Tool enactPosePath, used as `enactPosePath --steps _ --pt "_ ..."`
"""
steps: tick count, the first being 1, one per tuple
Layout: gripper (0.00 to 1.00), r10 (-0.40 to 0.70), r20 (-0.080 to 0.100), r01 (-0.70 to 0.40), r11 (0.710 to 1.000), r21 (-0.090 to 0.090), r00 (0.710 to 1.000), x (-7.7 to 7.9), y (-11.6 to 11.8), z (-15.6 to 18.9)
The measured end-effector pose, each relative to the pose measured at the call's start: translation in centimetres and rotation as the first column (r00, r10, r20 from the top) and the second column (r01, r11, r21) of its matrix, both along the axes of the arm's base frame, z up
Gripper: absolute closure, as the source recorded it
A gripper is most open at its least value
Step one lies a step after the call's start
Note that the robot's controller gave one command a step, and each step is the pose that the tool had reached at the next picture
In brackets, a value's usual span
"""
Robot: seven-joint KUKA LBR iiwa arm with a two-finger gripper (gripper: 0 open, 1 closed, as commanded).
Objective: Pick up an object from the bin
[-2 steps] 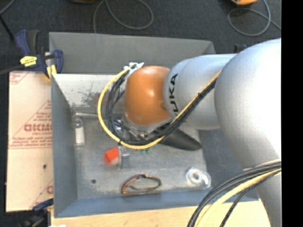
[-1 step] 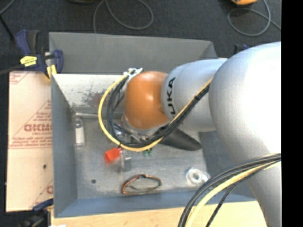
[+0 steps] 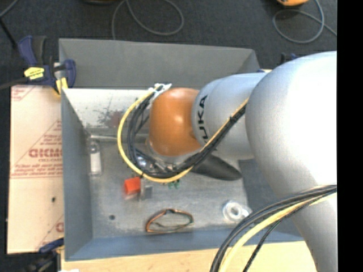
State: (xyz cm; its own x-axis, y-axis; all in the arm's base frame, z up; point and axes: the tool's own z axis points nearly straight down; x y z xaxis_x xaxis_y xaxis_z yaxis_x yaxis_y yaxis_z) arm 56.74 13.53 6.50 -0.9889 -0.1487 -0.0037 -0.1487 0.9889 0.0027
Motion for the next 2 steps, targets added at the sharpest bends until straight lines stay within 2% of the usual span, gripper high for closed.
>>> enactPosePath --steps 2 --pt "1.00 -0.013 -0.001 0.013 1.000 0.001 1.000 -0.20 -0.02 0.46"
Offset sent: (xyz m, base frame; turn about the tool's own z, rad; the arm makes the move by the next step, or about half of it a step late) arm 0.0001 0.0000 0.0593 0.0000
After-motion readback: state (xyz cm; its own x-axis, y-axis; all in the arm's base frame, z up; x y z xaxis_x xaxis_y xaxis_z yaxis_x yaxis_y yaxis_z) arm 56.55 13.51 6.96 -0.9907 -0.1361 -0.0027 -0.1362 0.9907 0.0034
